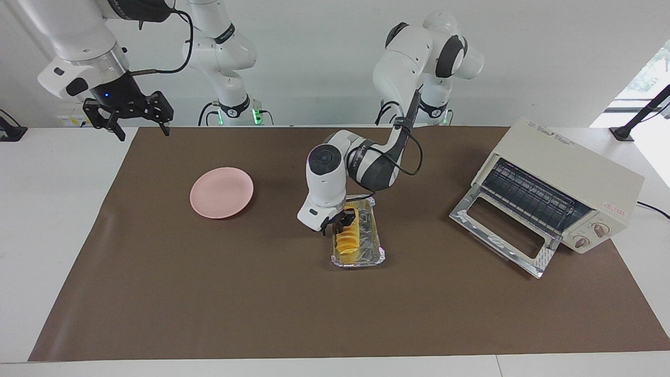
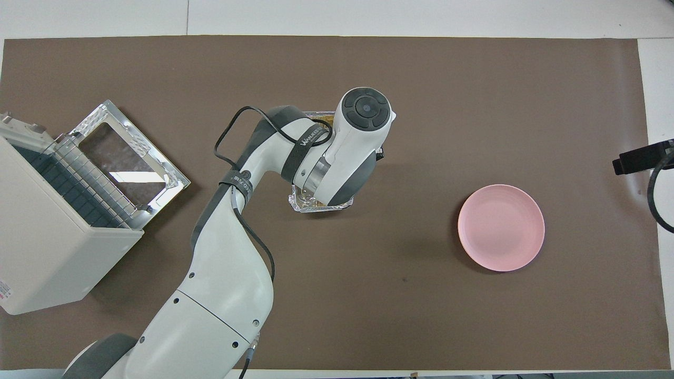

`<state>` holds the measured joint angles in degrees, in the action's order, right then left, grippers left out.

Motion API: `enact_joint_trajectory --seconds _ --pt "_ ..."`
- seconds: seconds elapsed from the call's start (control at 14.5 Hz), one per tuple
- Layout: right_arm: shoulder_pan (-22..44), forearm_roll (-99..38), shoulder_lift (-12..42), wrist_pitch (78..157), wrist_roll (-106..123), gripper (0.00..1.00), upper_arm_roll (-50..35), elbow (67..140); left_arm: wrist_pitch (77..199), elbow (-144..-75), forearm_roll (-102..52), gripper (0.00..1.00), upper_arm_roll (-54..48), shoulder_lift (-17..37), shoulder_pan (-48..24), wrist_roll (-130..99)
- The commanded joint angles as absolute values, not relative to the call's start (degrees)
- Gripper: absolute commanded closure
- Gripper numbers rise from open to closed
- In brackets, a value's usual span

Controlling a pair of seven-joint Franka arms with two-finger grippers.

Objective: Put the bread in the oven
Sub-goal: 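Grasp the foil tray with the left gripper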

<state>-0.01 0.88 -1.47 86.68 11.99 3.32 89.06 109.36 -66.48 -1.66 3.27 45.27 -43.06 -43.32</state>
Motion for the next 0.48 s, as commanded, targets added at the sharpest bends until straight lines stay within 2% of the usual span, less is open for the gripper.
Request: enact_joint_trajectory --seconds 0.0,0.41 --pt "-1.0 1.2 -1.5 86.3 12.5 0.0 2.5 89.1 110.7 -69.5 -0.9 1.0 3.5 43.5 -42.9 -44.3" --pt "-1.0 1.3 -1.8 86.2 12.7 0.0 2.6 89.8 103.5 -68.0 -3.2 1.0 7.3 41.5 -42.5 -48.0"
